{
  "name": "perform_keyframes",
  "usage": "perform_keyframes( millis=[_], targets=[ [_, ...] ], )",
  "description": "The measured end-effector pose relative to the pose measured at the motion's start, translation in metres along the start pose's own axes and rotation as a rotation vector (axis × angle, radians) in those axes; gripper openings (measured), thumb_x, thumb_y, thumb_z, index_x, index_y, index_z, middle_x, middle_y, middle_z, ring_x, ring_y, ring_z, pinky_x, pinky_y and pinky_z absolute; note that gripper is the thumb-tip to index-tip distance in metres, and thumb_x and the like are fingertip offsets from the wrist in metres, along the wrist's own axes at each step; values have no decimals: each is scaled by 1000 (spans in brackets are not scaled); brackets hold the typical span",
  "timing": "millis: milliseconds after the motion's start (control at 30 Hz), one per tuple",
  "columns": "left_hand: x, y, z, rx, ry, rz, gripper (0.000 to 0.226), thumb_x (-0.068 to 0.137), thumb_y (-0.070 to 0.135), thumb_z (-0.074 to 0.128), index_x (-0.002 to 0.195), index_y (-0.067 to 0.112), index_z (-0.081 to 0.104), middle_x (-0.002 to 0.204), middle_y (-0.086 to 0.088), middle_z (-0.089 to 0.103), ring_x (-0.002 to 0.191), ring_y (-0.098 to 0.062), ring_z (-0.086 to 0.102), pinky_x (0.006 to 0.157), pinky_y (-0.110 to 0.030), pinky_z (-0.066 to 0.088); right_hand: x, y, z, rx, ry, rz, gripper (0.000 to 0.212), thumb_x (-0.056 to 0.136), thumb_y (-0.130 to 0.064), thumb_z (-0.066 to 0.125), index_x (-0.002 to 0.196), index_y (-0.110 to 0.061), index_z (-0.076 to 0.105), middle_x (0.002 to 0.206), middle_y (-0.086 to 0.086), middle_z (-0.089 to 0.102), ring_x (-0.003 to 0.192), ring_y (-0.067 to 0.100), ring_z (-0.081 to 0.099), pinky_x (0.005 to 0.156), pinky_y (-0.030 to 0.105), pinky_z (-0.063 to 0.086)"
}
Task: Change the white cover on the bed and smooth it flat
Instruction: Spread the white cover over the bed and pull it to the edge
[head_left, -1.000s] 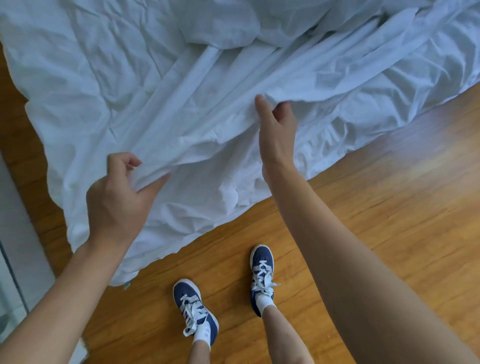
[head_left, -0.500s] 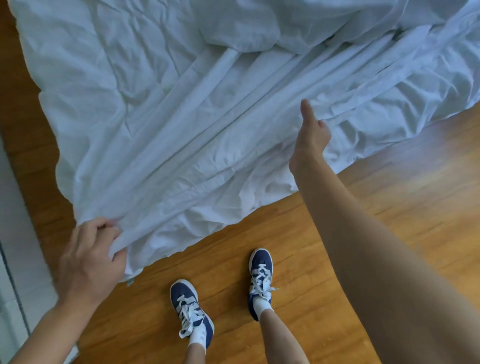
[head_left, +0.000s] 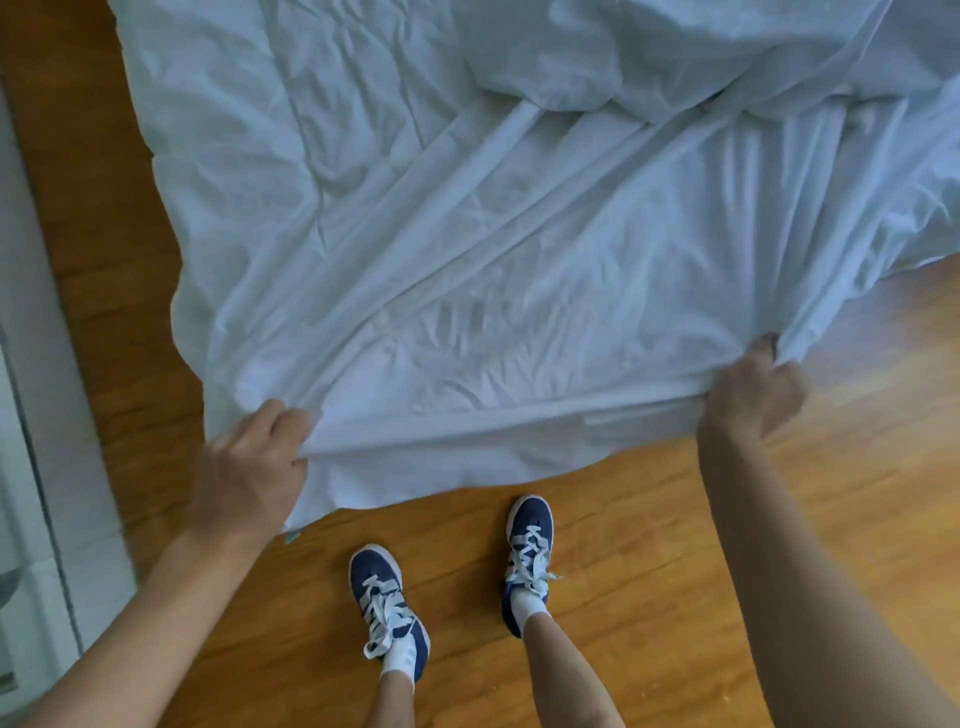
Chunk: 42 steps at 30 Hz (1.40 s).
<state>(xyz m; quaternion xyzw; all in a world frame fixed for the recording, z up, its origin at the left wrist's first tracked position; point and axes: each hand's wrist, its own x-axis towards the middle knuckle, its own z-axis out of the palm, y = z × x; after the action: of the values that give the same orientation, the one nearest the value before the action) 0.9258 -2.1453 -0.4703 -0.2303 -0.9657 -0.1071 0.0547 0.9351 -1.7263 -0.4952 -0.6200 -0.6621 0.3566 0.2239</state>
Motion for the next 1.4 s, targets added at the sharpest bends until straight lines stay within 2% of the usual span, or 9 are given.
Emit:
perform_keyframes(
  millis=[133, 267, 433, 567, 700, 867, 967, 1133, 1400],
  targets=[
    [-35, 13, 6, 12, -54, 78, 23, 59, -15, 46, 64, 5, 58, 59, -7, 48, 49, -25, 50, 42, -27, 36, 2, 45, -12, -225, -242, 89, 43, 96, -35, 45, 109, 4, 60, 98, 19, 62, 93, 31, 59, 76, 41, 44],
    [-52, 12, 26, -1, -353, -88, 36, 53, -9, 78, 78, 10, 60, 73, -3, 55, 63, -26, 58, 54, -35, 46, 10, 52, 17, -323, -527, 365, 46, 92, -16, 58, 135, -5, 45, 118, 15, 56, 102, 32, 56, 75, 38, 46],
    [-46, 0, 14, -130, -342, -123, 45, 88, 53, 46, 85, 11, 62, 84, -1, 58, 75, -21, 56, 62, -32, 45, -51, 10, 22, -435, -199, -308, 57, 91, -17, 53, 145, -9, 34, 150, 10, 34, 140, 24, 28, 113, 29, 19],
    [-6, -5, 2, -161, -67, -505, 45, 97, 40, 44, 123, 5, 54, 125, -17, 52, 113, -33, 47, 84, -42, 43, -119, -8, 46, -329, -393, -767, 49, 90, -11, 52, 138, -10, 43, 150, 12, 34, 137, 28, 30, 113, 38, 28],
    [42, -26, 9, -350, -122, -943, 67, 96, 44, 49, 149, 12, 26, 151, -13, 32, 138, -28, 31, 108, -43, 32, -164, -13, 69, -309, -559, -1024, 46, 88, -12, 57, 133, -10, 46, 145, 17, 39, 131, 30, 36, 109, 37, 31],
    [52, -55, 26, -381, -243, -1055, 56, 91, 57, 49, 118, 8, 53, 103, -8, 60, 98, -32, 57, 74, -38, 46, -183, -9, 78, -387, -680, -1005, 46, 89, -12, 55, 134, -9, 47, 146, 15, 38, 131, 32, 38, 108, 42, 37],
    [36, -50, 24, -324, -128, -989, 43, 97, 48, 47, 85, 7, 55, 70, -1, 52, 72, -26, 54, 51, -29, 31, -187, -5, 78, -408, -678, -974, 43, 90, -11, 53, 132, -9, 48, 146, 14, 38, 130, 30, 37, 107, 39, 34],
    [0, -24, 22, -373, 18, -1035, 45, 98, 41, 49, 63, 13, 44, 56, 3, 42, 50, -13, 37, 46, -25, 21, -199, 6, 81, -381, -654, -927, 42, 89, -9, 53, 130, -10, 49, 145, 14, 39, 129, 29, 36, 107, 38, 33],
    [-48, -78, 22, -243, 40, -822, 59, 100, 42, 45, 53, 9, 34, 46, -10, 38, 44, -32, 38, 47, -33, 27, -215, 7, 81, -451, -612, -1072, 47, 92, -16, 54, 138, -12, 45, 151, 19, 31, 139, 34, 28, 116, 45, 27]
  ],
)
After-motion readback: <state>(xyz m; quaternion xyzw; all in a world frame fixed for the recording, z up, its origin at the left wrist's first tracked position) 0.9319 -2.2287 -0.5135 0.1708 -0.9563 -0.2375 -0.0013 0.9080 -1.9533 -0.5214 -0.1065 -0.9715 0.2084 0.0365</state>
